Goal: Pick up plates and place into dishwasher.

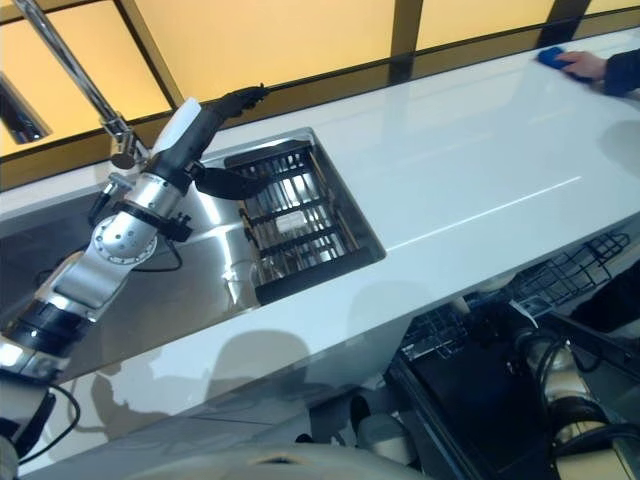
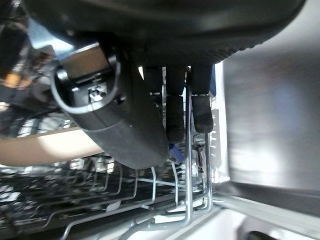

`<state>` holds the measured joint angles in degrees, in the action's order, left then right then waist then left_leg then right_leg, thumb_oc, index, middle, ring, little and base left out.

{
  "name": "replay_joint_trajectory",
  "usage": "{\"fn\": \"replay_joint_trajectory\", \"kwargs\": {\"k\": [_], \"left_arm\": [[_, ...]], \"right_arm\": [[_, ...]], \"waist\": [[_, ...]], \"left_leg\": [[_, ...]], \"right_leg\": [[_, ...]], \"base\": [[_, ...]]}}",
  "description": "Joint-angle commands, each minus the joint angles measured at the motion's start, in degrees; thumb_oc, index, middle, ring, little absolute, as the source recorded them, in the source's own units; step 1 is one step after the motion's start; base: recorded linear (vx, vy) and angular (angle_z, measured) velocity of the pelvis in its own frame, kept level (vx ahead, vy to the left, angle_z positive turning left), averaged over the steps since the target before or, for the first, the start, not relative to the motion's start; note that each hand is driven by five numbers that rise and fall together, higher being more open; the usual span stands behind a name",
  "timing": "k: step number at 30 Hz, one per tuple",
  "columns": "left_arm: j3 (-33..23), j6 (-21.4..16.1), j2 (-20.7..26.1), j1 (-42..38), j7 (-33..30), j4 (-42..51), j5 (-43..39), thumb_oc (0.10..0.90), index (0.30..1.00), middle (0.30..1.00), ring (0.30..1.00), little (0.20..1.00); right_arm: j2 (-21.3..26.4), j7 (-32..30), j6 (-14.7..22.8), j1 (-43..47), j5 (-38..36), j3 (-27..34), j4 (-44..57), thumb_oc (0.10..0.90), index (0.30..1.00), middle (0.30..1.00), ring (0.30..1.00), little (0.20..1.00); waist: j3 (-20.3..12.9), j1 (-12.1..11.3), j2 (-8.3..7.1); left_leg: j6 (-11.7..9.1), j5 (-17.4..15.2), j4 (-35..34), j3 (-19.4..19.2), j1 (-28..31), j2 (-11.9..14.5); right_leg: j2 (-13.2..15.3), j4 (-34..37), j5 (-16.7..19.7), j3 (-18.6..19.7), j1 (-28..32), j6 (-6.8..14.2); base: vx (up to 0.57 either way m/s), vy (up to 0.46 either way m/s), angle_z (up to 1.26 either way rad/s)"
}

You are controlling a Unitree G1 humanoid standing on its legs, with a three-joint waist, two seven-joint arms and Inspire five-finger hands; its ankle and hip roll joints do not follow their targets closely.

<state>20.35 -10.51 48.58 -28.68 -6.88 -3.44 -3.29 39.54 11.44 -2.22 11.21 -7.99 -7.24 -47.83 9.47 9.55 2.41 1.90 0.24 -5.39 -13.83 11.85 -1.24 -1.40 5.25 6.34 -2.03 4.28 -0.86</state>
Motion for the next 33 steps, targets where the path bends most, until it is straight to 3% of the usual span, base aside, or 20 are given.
{"fn": "replay_joint_trajectory", "kwargs": {"k": [1,18,27,33], "left_arm": [[-2.4,-5.6,0.5,-6.8,-2.8,-2.0,0.9,0.800,0.900,0.900,0.900,0.900],[-3.8,-7.6,0.8,-4.6,-3.5,-3.2,1.2,0.800,0.900,0.900,0.900,0.900],[-5.0,-8.6,1.1,-2.1,-4.1,-3.1,1.4,0.800,0.900,0.900,0.900,0.900],[-9.8,-9.5,0.4,2.6,-4.7,-3.8,3.0,0.800,0.900,0.900,0.900,0.900]], "right_arm": [[2.9,-1.3,5.7,8.9,-2.2,1.8,-0.3,0.100,0.300,0.300,0.300,0.200],[5.2,-1.2,4.5,10.5,-0.5,1.2,0.1,0.100,0.300,0.300,0.300,0.200],[6.9,-4.9,9.4,3.5,0.7,4.8,5.9,0.100,0.300,0.300,0.300,0.200],[6.0,-9.7,15.6,-9.6,4.9,16.3,21.8,0.100,0.300,0.300,0.300,0.200]], "waist": [[-3.7,-1.3,-1.05],[-4.1,-1.5,-0.76],[-4.0,0.3,-1.10],[-3.4,4.2,-1.36]], "left_leg": [[-0.8,-4.1,1.7,-1.0,-0.5,1.4],[-0.9,-4.0,1.8,-0.4,-0.8,1.4],[-0.9,-3.9,1.8,-1.5,-0.7,1.6],[-0.6,-4.1,1.9,-2.9,-0.4,1.4]], "right_leg": [[2.4,-1.0,-3.7,-0.6,1.6,6.5],[2.3,-1.6,-4.2,-0.8,1.5,6.2],[2.0,-2.1,-4.1,0.0,0.9,6.3],[1.5,-2.9,-4.1,1.6,0.0,6.8]], "base": [[0.00,0.000,0.00],[0.00,0.000,0.00],[0.00,0.022,-0.01],[-0.01,0.035,-0.06]]}}
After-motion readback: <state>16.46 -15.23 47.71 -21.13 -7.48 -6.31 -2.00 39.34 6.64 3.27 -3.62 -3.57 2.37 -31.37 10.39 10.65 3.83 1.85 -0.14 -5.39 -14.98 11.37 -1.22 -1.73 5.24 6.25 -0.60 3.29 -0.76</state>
